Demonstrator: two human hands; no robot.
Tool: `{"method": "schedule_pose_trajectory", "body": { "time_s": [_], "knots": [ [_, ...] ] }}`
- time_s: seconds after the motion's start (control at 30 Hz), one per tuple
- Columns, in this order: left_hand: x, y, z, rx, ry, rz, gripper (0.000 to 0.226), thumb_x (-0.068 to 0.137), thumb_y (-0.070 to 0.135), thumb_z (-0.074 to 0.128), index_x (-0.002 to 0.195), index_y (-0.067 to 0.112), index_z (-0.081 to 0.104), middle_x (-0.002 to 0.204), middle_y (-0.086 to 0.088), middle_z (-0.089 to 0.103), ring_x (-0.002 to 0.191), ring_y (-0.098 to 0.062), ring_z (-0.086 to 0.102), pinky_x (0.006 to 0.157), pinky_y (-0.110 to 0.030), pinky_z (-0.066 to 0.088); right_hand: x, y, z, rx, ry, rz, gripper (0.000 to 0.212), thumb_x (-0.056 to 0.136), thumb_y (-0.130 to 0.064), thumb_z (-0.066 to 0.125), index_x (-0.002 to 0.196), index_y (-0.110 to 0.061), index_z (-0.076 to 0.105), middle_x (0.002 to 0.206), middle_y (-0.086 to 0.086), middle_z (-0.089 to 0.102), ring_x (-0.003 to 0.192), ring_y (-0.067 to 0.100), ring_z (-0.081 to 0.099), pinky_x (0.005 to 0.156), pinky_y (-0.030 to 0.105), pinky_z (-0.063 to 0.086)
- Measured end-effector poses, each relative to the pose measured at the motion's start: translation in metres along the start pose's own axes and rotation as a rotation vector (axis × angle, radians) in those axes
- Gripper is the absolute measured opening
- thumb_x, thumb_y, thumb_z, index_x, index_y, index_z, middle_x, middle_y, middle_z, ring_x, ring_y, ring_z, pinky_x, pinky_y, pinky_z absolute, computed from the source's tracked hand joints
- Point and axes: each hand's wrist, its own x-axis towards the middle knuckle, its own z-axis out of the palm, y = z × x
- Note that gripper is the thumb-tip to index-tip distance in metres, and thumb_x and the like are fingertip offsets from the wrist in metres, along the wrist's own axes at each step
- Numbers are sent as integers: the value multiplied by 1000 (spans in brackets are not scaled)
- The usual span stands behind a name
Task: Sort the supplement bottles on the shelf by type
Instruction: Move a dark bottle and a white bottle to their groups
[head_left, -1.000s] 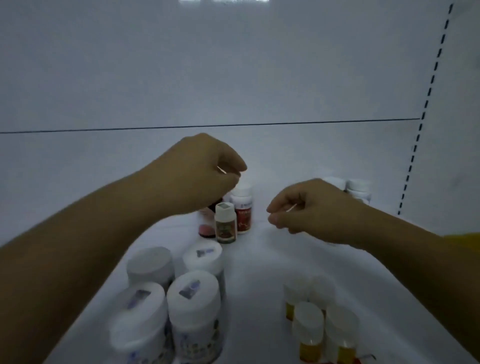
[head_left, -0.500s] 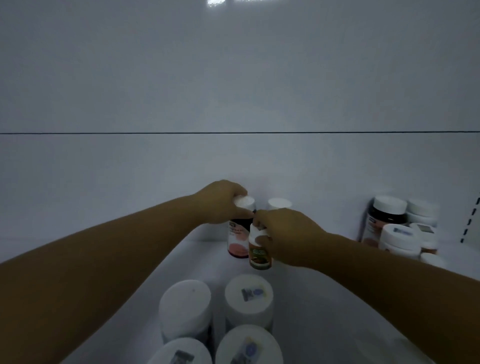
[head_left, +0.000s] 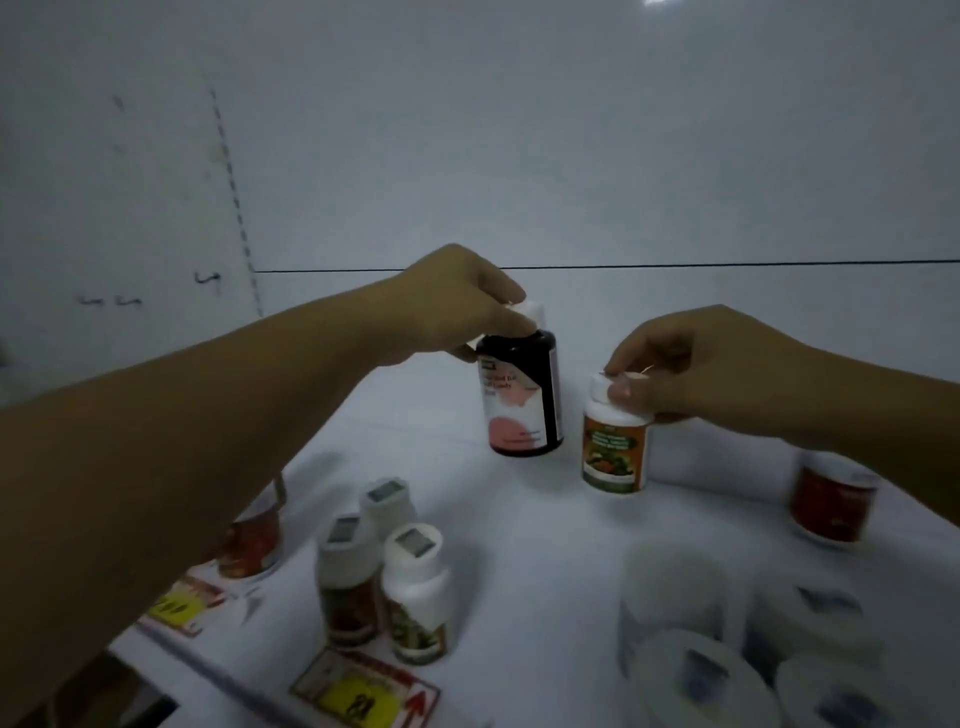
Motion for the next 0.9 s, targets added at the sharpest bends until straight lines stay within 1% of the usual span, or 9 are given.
{"method": "schedule_pose_trajectory", "body": {
  "time_s": [0.2,0.33,0.43,0.5,0.57,0.63,0.73,0.83,0.9],
  "knots": [
    [-40,-58,-82,41,62,-27,20,77,16,71,97,19,70,99,1,71,88,-13,67,66,-27,60,38,-49,59,58,-87,-99,9,72,-25,73,80,-25,70,77,-12,73,71,7,70,62,21,58],
    [-45,-108,-131,20,112,-25,33,77,17,71,110,14,65,101,4,68,88,-11,67,66,-23,59,80,-78,110,32,-71,-78,11,72,-23,74,81,-25,69,76,-15,72,70,5,69,63,22,57],
    [-42,-151,-165,-37,140,-29,30,77,15,71,106,17,66,97,6,68,86,-11,66,67,-24,60,117,-102,151,15,-83,-71,11,73,-22,74,82,-25,69,77,-12,72,71,6,69,65,24,58],
    [-37,-178,-183,-57,142,-31,31,76,14,72,106,17,66,98,4,68,88,-14,66,72,-29,59,139,-116,175,-6,-77,-77,12,72,-22,74,81,-26,68,77,-9,72,71,5,68,64,22,57],
    [-30,-199,-198,-71,124,-28,27,75,14,72,101,19,67,98,4,68,88,-14,67,73,-30,60,158,-126,193,-11,-59,-66,13,72,-23,74,82,-27,67,78,-9,71,71,4,67,62,20,56],
    [-23,-215,-209,-93,96,-28,22,76,14,72,97,21,68,97,5,69,86,-13,67,70,-27,60,173,-132,205,-25,-48,-45,12,72,-24,74,81,-28,67,78,-10,70,70,2,66,59,16,54],
    [-13,-235,-219,-110,80,-42,30,76,14,72,106,15,66,101,3,68,88,-15,67,69,-27,60,190,-135,214,-45,-25,-39,12,71,-24,75,80,-29,67,76,-11,71,69,0,66,54,12,51],
    [-7,-249,-226,-102,89,-53,34,75,16,72,109,14,65,105,-1,68,89,-17,67,71,-31,60,201,-137,218,-8,28,-50,10,71,-23,75,78,-27,69,74,-12,72,67,2,67,57,16,53],
    [-6,-257,-231,-48,94,-60,37,74,20,72,110,18,63,105,0,65,88,-16,65,70,-30,59,207,-140,221,13,41,-66,10,71,-22,75,78,-26,69,75,-14,72,68,4,68,59,18,54]
  ]
}}
